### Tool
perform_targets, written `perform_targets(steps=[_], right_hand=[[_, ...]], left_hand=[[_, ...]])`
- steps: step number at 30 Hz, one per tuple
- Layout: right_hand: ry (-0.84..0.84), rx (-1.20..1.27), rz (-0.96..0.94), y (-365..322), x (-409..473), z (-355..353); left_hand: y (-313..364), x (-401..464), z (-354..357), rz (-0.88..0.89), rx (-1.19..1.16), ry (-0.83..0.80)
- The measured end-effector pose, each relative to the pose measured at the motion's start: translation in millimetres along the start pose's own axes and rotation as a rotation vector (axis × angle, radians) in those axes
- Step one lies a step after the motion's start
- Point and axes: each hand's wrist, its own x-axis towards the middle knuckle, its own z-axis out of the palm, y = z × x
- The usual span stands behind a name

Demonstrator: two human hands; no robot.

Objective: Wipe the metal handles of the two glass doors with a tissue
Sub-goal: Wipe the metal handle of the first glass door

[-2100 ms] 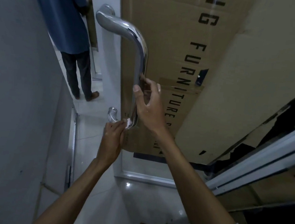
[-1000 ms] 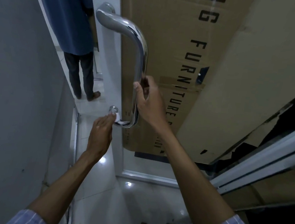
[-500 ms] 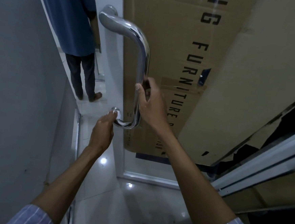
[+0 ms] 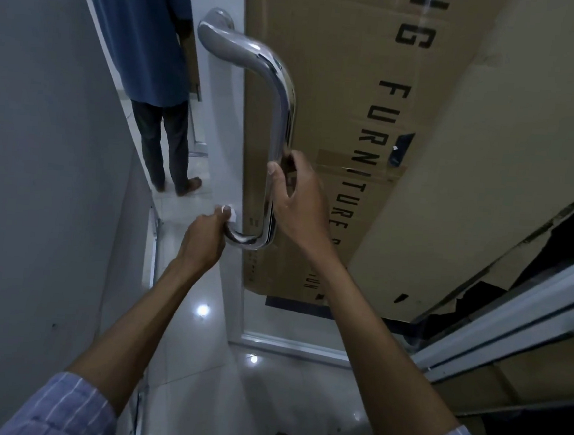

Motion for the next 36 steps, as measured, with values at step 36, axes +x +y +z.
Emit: perform_targets(steps=[36], right_hand=[[0.022,-0.045,-0.013,-12.0,-8.5,-7.7]], left_hand=[[1.9,-15.9,-4.5,0.153,0.171,0.050]])
